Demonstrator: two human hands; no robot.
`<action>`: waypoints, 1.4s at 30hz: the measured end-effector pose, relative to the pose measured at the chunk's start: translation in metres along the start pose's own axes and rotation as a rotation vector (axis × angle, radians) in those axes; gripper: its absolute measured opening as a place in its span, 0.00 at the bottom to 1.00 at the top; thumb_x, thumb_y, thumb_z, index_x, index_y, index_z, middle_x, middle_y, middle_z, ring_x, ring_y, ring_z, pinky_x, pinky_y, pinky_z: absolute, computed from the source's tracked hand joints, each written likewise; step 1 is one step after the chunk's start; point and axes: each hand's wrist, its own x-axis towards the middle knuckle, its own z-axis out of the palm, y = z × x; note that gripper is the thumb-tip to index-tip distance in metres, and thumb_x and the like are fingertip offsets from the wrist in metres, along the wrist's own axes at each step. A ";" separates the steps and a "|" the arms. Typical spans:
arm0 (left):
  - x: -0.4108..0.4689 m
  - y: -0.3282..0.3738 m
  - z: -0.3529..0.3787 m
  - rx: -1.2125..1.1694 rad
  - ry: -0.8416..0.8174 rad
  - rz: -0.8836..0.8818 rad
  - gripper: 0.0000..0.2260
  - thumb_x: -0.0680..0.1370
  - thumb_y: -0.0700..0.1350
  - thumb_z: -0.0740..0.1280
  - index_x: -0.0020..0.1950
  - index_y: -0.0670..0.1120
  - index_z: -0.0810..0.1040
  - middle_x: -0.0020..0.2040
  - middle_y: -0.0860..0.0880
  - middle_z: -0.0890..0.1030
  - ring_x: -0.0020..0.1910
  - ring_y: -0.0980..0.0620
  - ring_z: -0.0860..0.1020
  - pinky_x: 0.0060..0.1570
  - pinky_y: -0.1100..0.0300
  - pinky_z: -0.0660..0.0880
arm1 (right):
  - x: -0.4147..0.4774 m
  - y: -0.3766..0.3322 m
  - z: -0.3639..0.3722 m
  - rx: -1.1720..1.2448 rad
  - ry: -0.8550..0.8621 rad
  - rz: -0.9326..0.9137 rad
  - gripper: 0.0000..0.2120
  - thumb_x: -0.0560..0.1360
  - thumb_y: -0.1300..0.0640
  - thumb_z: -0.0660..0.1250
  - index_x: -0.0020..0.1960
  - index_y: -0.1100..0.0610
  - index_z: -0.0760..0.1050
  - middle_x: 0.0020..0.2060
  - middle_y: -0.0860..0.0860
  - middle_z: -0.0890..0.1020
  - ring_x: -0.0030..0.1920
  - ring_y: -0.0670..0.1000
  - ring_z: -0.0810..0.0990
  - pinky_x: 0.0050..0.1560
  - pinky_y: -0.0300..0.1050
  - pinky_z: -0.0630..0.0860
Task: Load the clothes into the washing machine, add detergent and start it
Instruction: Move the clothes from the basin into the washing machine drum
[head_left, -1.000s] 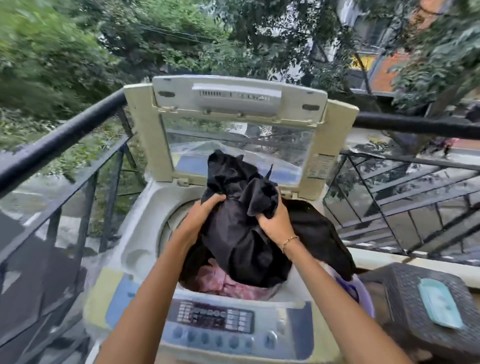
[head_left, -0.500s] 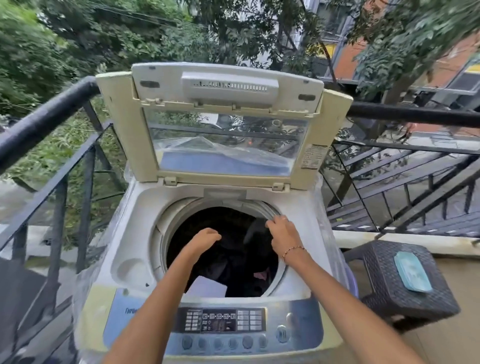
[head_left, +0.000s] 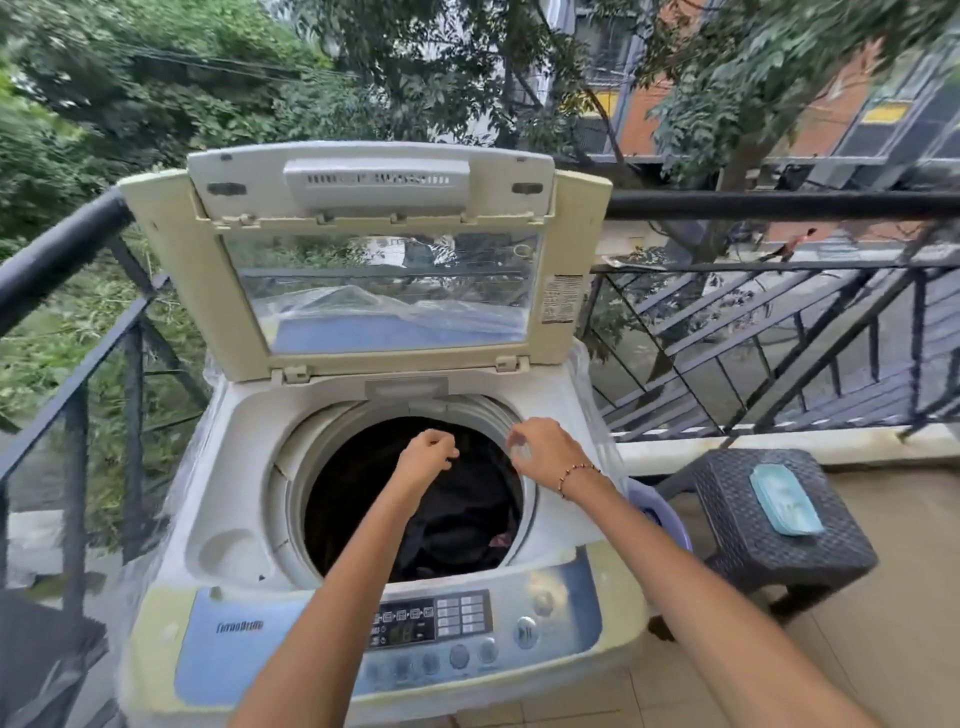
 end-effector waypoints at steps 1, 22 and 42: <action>-0.005 0.007 0.010 -0.032 0.012 0.032 0.13 0.81 0.50 0.59 0.61 0.46 0.74 0.53 0.48 0.81 0.46 0.54 0.78 0.45 0.58 0.71 | -0.003 0.005 -0.007 0.026 0.035 -0.005 0.11 0.73 0.59 0.63 0.53 0.57 0.79 0.51 0.55 0.81 0.54 0.55 0.78 0.55 0.49 0.77; -0.021 0.075 0.360 -0.270 0.022 0.026 0.04 0.80 0.39 0.59 0.51 0.43 0.72 0.36 0.47 0.78 0.31 0.51 0.74 0.30 0.62 0.70 | -0.079 0.309 -0.082 0.379 0.104 0.305 0.07 0.73 0.63 0.64 0.45 0.64 0.80 0.43 0.60 0.84 0.45 0.59 0.81 0.50 0.52 0.77; 0.149 -0.094 0.461 -0.168 0.033 -0.476 0.07 0.80 0.42 0.59 0.43 0.44 0.72 0.35 0.47 0.78 0.29 0.52 0.73 0.28 0.63 0.67 | -0.003 0.481 0.126 0.426 -0.328 0.635 0.11 0.73 0.61 0.64 0.54 0.62 0.78 0.53 0.58 0.81 0.55 0.58 0.78 0.56 0.44 0.73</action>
